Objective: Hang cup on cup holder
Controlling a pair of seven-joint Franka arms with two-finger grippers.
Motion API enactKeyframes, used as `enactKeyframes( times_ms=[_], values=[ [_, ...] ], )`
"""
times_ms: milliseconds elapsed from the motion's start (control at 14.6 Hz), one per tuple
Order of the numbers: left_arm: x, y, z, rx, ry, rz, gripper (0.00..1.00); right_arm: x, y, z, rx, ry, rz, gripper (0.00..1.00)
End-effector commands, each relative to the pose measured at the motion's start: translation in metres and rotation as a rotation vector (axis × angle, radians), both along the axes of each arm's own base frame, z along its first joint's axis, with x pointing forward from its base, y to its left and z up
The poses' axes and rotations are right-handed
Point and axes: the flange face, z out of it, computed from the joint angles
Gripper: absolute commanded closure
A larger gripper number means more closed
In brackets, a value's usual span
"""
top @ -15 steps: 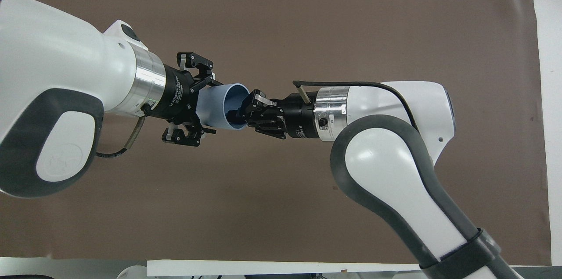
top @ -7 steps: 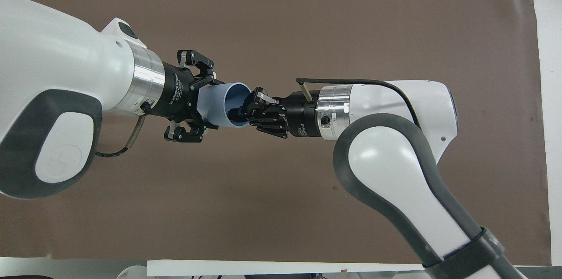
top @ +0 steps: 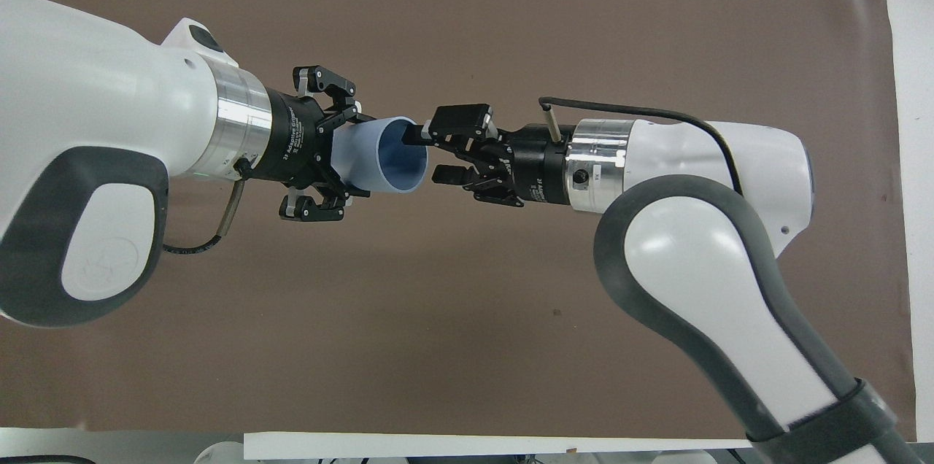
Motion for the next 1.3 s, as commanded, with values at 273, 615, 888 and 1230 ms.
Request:
enactKeyframes(
  times_ms=[273, 615, 888, 1230],
  values=[
    [0.025, 0.080, -0.018, 0.386, -0.119, -0.123, 1.00, 0.037, -0.135, 0.013, -0.330, -0.086, 0.034, 0.01],
    [0.055, 0.100, -0.086, 0.985, -0.100, -0.320, 1.00, 0.033, -0.246, -0.009, -0.828, -0.095, 0.283, 0.01],
    [0.076, 0.112, -0.126, 1.431, -0.066, -0.407, 1.00, 0.024, -0.293, 0.046, -1.066, -0.007, 0.425, 0.01],
    [0.108, 0.131, -0.191, 1.848, -0.102, -0.360, 1.00, -0.003, -0.309, 0.125, -1.159, 0.118, 0.510, 0.01]
  ],
)
